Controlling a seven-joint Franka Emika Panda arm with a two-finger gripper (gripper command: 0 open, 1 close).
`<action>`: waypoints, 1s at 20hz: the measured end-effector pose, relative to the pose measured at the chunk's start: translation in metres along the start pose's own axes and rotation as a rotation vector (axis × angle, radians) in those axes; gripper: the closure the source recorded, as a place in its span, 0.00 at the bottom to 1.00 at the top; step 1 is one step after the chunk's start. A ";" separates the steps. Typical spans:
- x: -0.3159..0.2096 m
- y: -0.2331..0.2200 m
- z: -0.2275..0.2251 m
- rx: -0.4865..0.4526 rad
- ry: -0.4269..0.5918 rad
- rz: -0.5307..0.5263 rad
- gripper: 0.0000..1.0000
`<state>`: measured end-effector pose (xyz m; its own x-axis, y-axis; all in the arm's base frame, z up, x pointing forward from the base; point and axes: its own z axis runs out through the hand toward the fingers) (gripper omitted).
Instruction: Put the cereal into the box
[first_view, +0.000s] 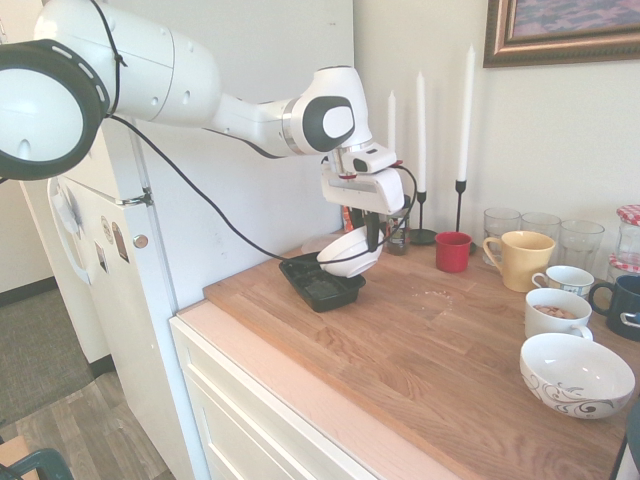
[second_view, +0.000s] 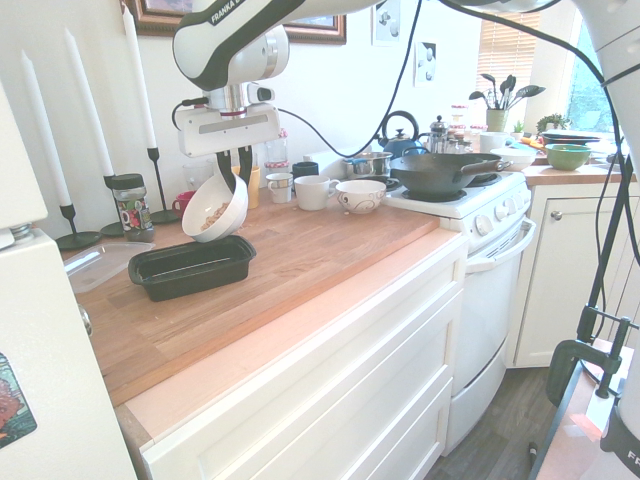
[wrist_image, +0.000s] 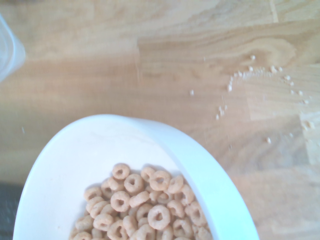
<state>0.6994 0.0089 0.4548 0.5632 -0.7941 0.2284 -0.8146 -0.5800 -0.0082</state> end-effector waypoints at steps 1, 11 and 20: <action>-0.007 -0.004 -0.003 -0.021 0.018 -0.011 1.00; -0.046 -0.041 -0.016 -0.139 0.224 -0.091 1.00; -0.075 -0.061 -0.026 -0.210 0.367 -0.167 1.00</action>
<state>0.7028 0.1086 0.4633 0.6336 -0.5538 0.5403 -0.7486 -0.6151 0.2475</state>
